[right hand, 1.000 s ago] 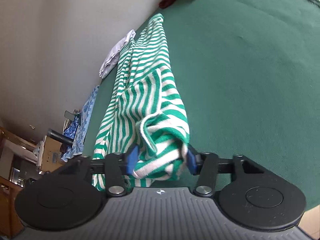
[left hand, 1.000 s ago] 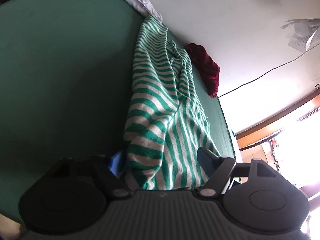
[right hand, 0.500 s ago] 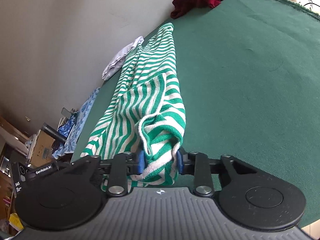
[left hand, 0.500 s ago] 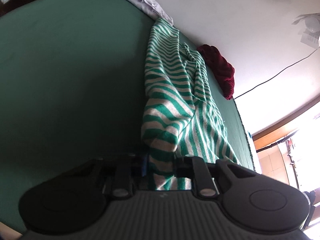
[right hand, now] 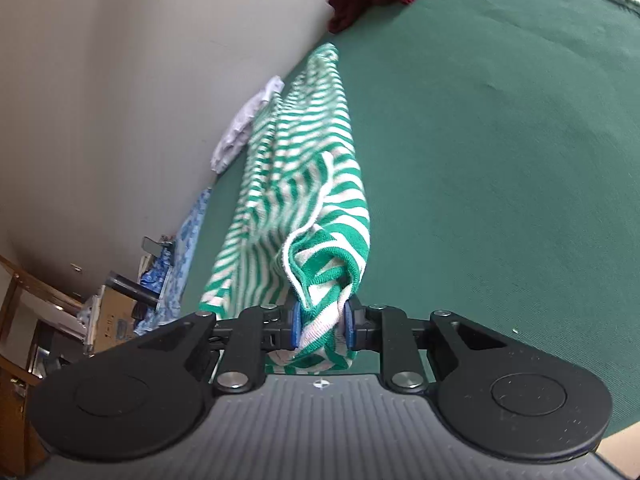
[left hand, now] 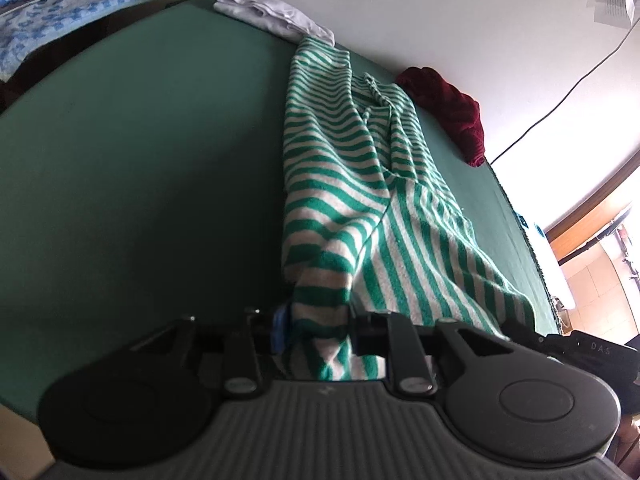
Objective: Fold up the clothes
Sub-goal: 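Pinch the folded shirt end with the right gripper and tuck it under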
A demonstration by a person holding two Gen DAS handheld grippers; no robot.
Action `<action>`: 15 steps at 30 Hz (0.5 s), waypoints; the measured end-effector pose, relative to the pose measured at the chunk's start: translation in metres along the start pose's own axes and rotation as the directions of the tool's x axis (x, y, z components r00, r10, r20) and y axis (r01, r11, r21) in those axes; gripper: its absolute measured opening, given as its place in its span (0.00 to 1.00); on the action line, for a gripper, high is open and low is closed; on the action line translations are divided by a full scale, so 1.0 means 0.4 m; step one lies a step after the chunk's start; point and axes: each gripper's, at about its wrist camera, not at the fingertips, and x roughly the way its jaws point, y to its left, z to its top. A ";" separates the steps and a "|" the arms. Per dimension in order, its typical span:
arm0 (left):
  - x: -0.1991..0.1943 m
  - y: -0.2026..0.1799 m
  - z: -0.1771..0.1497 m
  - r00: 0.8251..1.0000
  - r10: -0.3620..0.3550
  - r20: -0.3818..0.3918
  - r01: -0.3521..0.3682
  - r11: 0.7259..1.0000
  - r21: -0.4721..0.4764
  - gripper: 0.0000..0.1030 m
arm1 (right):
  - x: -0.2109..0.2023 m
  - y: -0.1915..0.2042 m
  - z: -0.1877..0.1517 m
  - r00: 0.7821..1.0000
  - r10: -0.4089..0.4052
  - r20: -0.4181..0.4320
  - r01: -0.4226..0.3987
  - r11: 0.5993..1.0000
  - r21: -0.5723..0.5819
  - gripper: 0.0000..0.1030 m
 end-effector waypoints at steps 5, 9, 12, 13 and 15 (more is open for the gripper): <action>-0.013 0.000 -0.035 1.000 0.003 0.018 -0.003 1.000 0.001 0.83 | -0.015 -0.004 -0.007 1.000 -0.005 -0.022 0.005 1.000 -0.026 0.35; 0.013 -0.020 -0.042 0.999 -0.011 0.038 0.011 1.000 -0.013 0.82 | -0.014 -0.017 -0.016 0.999 0.022 -0.023 -0.022 1.000 0.012 0.37; 0.050 -0.046 -0.027 0.999 -0.001 0.045 0.002 1.000 -0.017 0.54 | 0.003 -0.017 -0.010 0.999 0.044 -0.025 -0.044 0.999 0.026 0.38; 0.061 -0.054 -0.022 0.999 0.005 0.045 -0.004 1.000 -0.017 0.38 | 0.010 -0.017 -0.009 0.998 0.055 -0.022 -0.054 0.998 0.029 0.40; 0.076 -0.062 -0.017 0.999 0.022 0.045 -0.021 1.000 -0.015 0.31 | 0.023 -0.008 -0.007 0.998 0.058 -0.017 -0.058 0.998 0.008 0.39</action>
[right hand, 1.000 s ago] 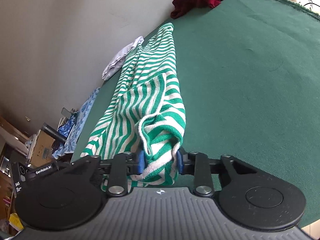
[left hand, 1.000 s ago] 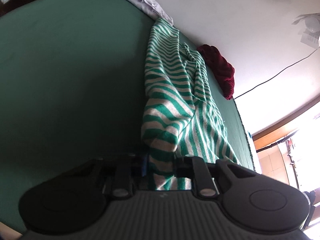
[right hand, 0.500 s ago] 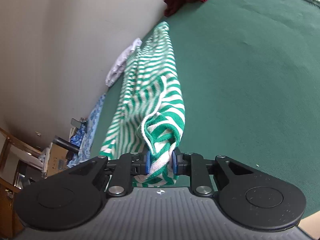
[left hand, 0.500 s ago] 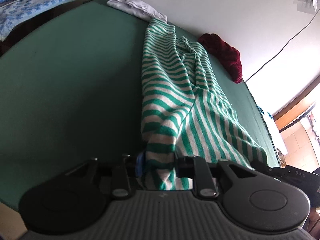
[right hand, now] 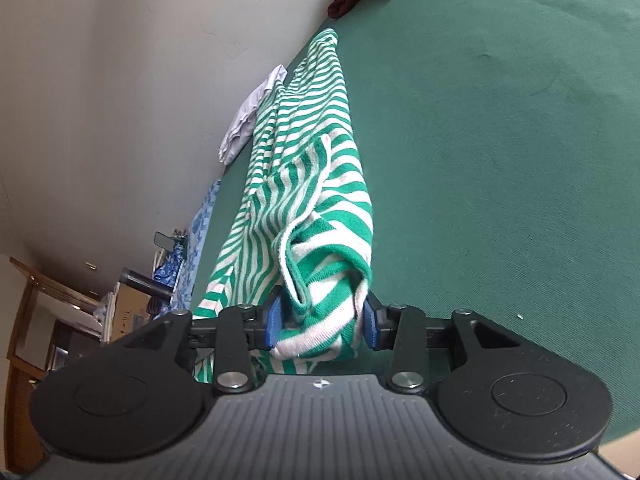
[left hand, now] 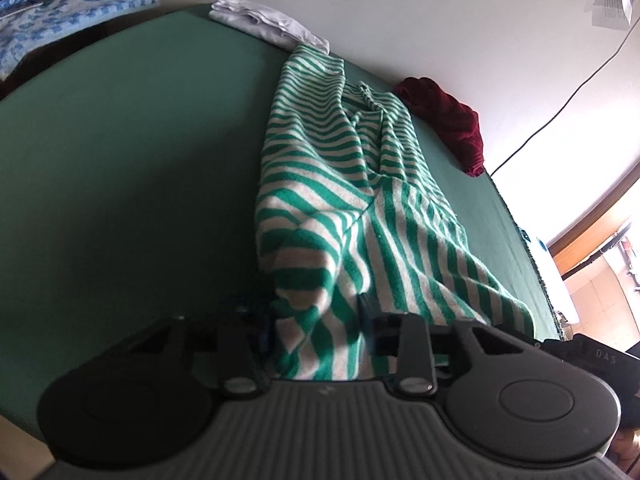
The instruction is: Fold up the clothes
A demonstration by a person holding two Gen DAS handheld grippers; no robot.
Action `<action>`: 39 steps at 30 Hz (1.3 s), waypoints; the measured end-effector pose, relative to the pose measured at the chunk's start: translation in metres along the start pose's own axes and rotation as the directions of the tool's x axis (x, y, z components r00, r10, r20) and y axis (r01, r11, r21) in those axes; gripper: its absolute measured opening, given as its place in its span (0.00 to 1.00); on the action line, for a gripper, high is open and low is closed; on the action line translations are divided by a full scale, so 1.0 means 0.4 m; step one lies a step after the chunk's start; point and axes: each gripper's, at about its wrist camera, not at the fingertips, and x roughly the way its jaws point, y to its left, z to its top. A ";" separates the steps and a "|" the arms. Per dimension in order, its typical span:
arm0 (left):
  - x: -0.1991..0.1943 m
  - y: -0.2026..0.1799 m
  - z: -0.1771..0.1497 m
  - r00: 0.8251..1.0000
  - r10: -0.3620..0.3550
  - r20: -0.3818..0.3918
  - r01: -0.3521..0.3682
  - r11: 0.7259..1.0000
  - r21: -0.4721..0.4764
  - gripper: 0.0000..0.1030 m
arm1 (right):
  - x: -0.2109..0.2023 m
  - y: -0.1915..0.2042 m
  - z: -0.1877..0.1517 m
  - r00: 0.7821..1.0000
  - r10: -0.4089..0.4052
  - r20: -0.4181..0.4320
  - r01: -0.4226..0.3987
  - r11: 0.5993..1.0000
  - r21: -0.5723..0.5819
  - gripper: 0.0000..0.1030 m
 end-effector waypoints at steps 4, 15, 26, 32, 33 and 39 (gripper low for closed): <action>-0.026 -0.013 -0.007 0.999 0.028 0.019 -0.028 1.000 0.014 0.23 | 0.017 0.015 0.017 1.000 -0.013 -0.029 0.012 1.000 -0.020 0.25; -0.219 -0.096 -0.060 0.999 -0.003 0.041 0.000 0.996 0.089 0.15 | -0.125 0.046 -0.008 0.985 0.141 -0.102 -0.136 0.989 0.055 0.19; -0.268 -0.064 -0.081 0.995 -0.005 -0.100 0.005 1.000 0.002 0.09 | -0.180 0.031 -0.052 0.946 0.087 -0.312 -0.049 0.990 0.129 0.19; -0.231 -0.076 0.084 0.997 -0.046 -0.063 0.046 0.999 0.001 0.09 | -0.167 0.086 0.044 0.957 0.160 -0.240 -0.119 0.977 0.177 0.19; -0.209 -0.073 0.112 0.996 -0.050 -0.071 0.049 0.999 -0.009 0.09 | -0.162 0.095 0.065 0.961 0.177 -0.211 -0.136 0.972 0.194 0.19; -0.048 -0.042 0.268 0.988 -0.084 -0.126 0.073 0.993 -0.093 0.09 | -0.076 0.103 0.174 0.980 0.187 -0.063 -0.159 0.937 0.310 0.20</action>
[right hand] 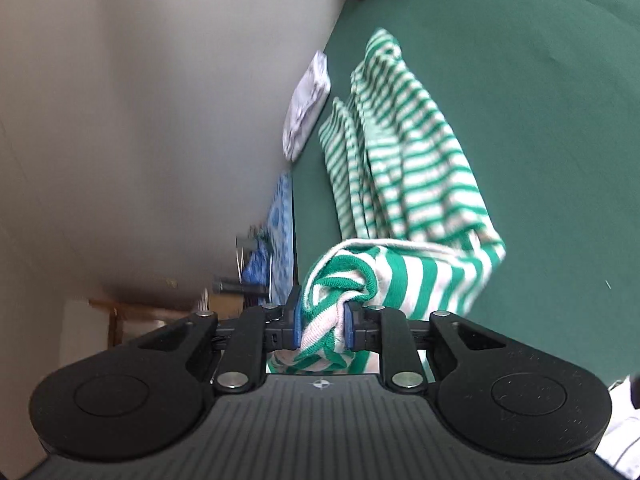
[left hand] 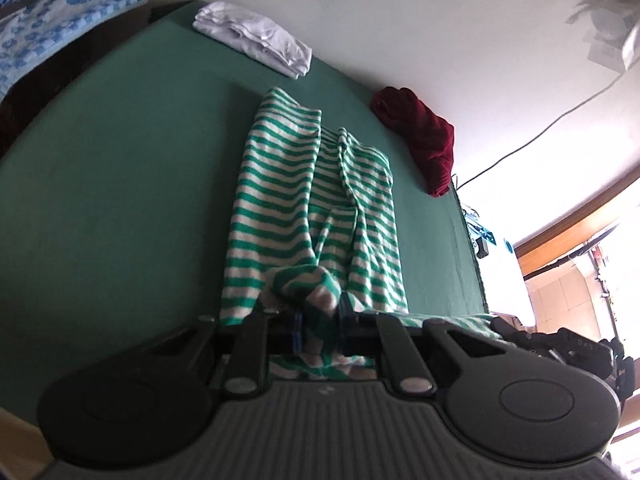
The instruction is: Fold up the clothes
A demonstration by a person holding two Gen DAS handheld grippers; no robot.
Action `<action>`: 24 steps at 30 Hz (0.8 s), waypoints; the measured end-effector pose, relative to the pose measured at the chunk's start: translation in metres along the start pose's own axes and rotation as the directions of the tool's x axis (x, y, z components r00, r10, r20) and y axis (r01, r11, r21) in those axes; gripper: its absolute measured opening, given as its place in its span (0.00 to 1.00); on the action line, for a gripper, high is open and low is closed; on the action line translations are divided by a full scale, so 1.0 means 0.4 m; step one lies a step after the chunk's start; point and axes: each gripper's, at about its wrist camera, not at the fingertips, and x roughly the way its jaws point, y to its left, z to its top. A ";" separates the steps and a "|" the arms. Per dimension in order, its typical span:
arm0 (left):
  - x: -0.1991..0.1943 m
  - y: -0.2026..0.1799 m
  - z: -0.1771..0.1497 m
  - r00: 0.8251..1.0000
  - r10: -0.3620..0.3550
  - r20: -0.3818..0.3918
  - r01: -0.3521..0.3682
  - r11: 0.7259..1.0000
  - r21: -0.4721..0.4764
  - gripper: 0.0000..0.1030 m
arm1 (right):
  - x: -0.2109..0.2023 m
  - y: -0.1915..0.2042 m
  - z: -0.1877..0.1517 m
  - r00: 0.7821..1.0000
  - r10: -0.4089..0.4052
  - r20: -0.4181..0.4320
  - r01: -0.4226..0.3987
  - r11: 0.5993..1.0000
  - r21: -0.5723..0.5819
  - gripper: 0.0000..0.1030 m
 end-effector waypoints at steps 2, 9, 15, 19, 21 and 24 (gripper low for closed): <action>0.056 0.023 0.044 1.000 0.003 -0.022 -0.004 1.000 -0.021 0.10 | 0.043 -0.008 0.038 0.999 -0.023 0.047 0.021 0.999 0.031 0.21; 0.266 0.130 0.146 0.986 -0.084 -0.141 0.069 0.992 -0.103 0.13 | 0.166 -0.070 0.118 0.979 -0.130 0.156 0.112 0.987 0.117 0.29; 0.270 0.191 0.177 0.953 -0.239 -0.185 0.222 0.969 -0.105 0.44 | 0.142 -0.118 0.134 0.980 -0.008 0.200 -0.031 0.981 0.192 0.63; 0.166 0.224 0.210 0.932 -0.350 -0.092 0.347 0.936 -0.054 0.86 | 0.058 -0.089 0.132 0.950 0.126 0.287 -0.172 0.975 0.141 0.69; 0.117 0.225 0.220 0.924 -0.375 -0.070 0.376 0.927 0.003 0.86 | 0.029 -0.031 0.121 0.956 0.098 0.276 -0.104 0.995 0.004 0.65; 0.109 0.190 0.202 0.914 -0.388 -0.119 0.399 0.913 0.085 0.82 | 0.061 0.084 0.060 0.968 -0.097 0.232 0.177 0.918 -0.355 0.54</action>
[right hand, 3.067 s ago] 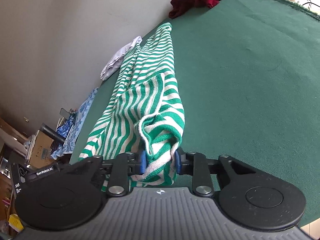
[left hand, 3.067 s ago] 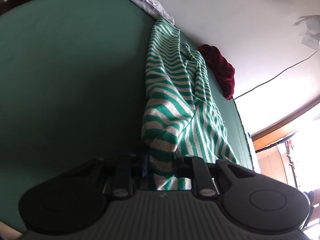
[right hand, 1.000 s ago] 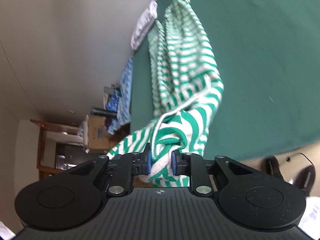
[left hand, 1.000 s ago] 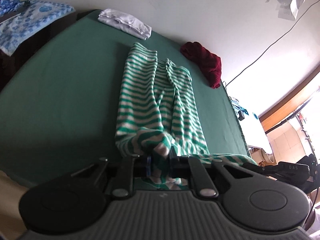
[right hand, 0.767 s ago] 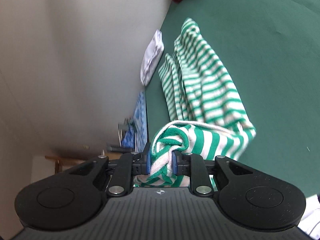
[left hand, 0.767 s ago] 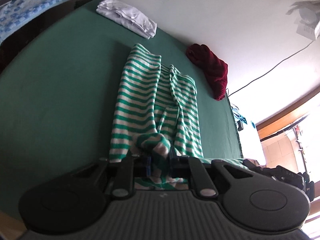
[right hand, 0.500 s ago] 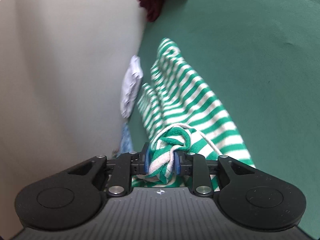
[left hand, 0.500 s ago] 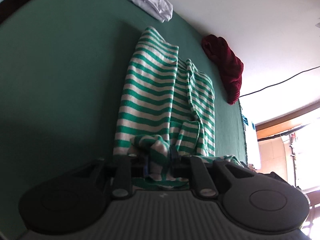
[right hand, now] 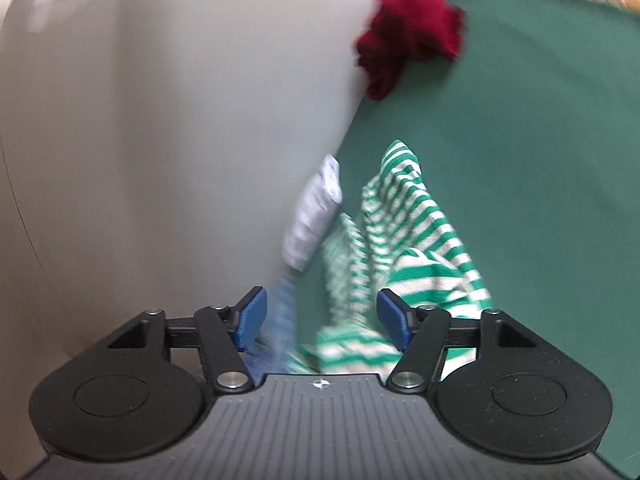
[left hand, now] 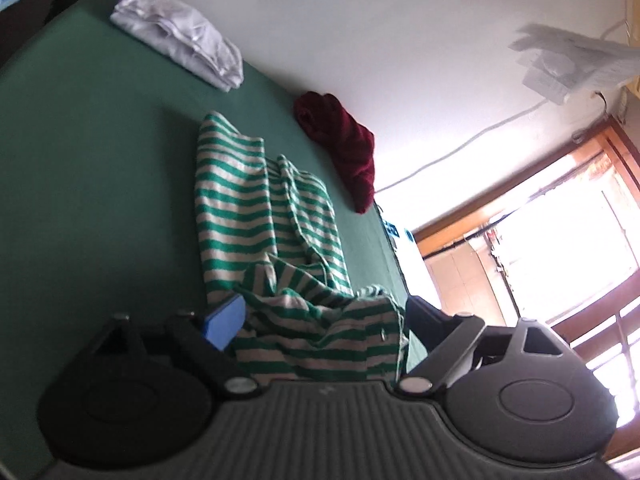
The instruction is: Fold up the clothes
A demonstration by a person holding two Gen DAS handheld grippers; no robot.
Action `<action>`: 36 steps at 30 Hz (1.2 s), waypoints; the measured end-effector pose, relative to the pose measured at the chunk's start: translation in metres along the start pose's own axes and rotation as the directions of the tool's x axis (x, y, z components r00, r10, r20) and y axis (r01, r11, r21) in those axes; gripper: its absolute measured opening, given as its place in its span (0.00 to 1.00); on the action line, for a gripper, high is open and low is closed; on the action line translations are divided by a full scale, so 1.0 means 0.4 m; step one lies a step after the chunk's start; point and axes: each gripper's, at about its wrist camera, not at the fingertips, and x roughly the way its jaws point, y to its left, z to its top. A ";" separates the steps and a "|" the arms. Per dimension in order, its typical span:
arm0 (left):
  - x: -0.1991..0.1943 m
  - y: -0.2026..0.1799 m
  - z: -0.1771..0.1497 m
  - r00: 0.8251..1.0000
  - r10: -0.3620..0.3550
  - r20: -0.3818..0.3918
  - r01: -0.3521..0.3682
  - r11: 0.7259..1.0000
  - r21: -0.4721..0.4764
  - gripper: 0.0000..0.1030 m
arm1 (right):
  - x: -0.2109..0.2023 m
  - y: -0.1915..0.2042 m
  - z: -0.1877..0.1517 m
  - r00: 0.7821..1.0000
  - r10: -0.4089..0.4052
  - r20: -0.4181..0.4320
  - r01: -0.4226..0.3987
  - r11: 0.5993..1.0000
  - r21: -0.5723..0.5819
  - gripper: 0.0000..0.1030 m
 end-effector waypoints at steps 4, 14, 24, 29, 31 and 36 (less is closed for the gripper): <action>0.130 -0.071 -0.033 0.992 0.098 -0.083 -0.085 0.985 0.148 0.72 | 0.111 0.096 -0.073 0.976 -0.192 -0.100 0.132 0.895 -0.427 0.36; 0.314 -0.082 -0.058 0.781 0.617 0.101 -0.613 0.724 0.315 0.72 | 0.262 0.037 -0.096 0.944 -0.321 -0.072 0.195 0.724 -0.662 0.39; 0.207 -0.173 -0.093 0.739 0.627 0.244 -0.673 0.685 0.278 0.67 | 0.174 0.110 -0.040 0.988 -0.150 -0.045 0.084 0.750 -0.656 0.23; 0.272 -0.218 -0.107 0.863 0.469 0.188 -0.505 0.812 0.292 0.55 | 0.303 0.096 -0.057 0.973 -0.208 -0.103 0.062 0.659 -0.749 0.14; 0.334 -0.207 -0.117 0.876 0.465 0.130 -0.482 0.825 0.295 0.50 | 0.338 0.062 -0.047 0.966 -0.230 -0.115 0.073 0.673 -0.736 0.13; 0.394 -0.196 -0.150 0.867 0.487 0.103 -0.490 0.799 0.348 0.50 | 0.334 0.011 -0.001 0.972 -0.179 -0.153 0.054 0.802 -0.595 0.14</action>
